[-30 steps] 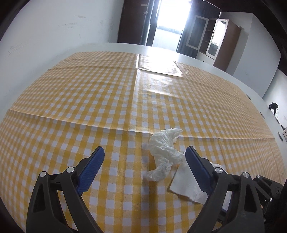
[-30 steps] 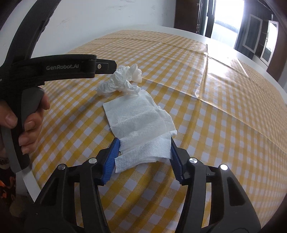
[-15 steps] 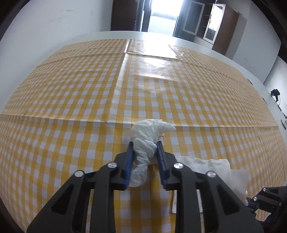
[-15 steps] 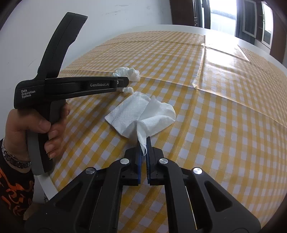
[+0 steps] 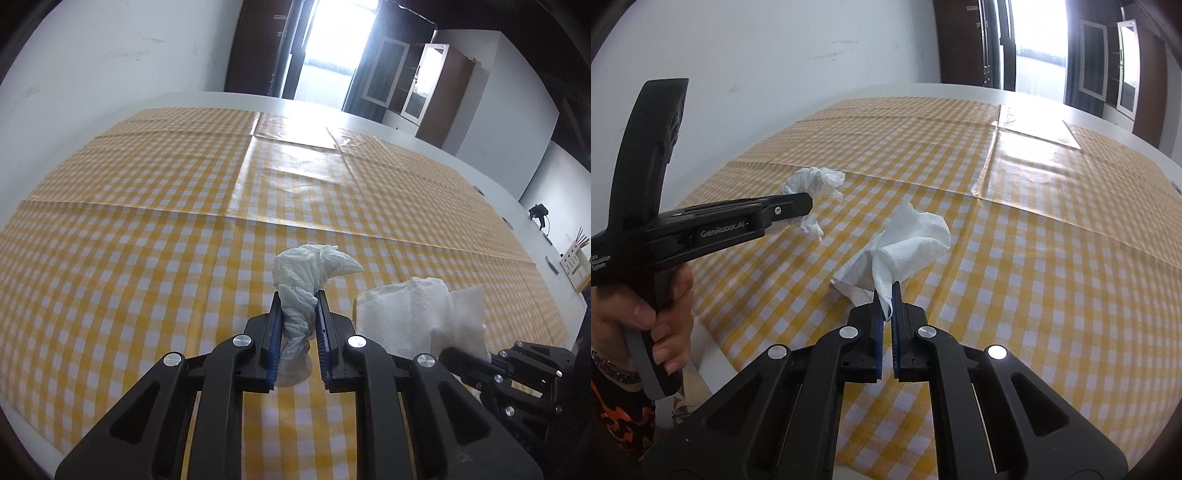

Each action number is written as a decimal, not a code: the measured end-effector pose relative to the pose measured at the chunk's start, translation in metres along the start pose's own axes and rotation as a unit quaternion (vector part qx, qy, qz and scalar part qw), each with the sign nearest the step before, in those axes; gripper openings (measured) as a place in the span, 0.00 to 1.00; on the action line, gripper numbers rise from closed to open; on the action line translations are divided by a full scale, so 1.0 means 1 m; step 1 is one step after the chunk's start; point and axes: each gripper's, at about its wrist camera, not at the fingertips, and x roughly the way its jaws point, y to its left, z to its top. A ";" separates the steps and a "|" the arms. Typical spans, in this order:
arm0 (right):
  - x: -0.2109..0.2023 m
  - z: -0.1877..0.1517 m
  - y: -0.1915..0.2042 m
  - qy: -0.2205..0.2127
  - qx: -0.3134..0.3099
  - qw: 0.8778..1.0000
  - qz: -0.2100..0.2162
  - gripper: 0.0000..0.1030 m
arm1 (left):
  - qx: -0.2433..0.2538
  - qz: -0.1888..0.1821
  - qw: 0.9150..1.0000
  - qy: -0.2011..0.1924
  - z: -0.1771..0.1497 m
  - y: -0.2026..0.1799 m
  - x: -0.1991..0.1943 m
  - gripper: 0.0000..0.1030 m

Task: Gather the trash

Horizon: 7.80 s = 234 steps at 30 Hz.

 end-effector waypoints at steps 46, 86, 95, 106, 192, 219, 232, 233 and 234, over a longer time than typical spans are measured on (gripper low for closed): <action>-0.206 -0.204 0.070 -0.057 -0.038 0.997 0.026 0.03 | 0.104 -0.065 0.992 -0.019 -0.224 -0.092 -0.166 0.15; 0.079 -0.268 -0.001 0.212 0.049 0.975 -0.041 0.03 | 0.045 -0.042 0.974 0.219 -0.284 -0.017 0.112 0.15; 0.139 -0.270 -0.027 0.256 0.067 0.963 -0.047 0.03 | -0.030 -0.037 0.964 0.262 -0.282 0.004 0.164 0.15; 0.214 -0.274 -0.045 0.302 0.090 0.947 -0.055 0.03 | -0.057 -0.020 0.951 0.302 -0.281 0.016 0.215 0.15; 0.157 -0.260 -0.059 0.253 0.115 0.959 -0.052 0.65 | -0.006 -0.006 0.969 0.249 -0.259 0.002 0.145 0.64; 0.065 -0.266 -0.030 0.186 0.074 0.979 -0.040 0.91 | -0.027 -0.030 0.979 0.199 -0.275 0.003 0.073 0.94; 0.071 -0.271 -0.028 0.202 0.083 0.976 -0.022 0.92 | -0.013 -0.012 0.976 0.219 -0.278 0.004 0.082 0.94; 0.071 -0.271 -0.029 0.203 0.084 0.975 -0.021 0.92 | -0.016 -0.012 0.975 0.221 -0.278 0.005 0.082 0.94; 0.072 -0.271 -0.029 0.204 0.086 0.975 -0.021 0.92 | -0.017 -0.014 0.975 0.222 -0.278 0.005 0.083 0.94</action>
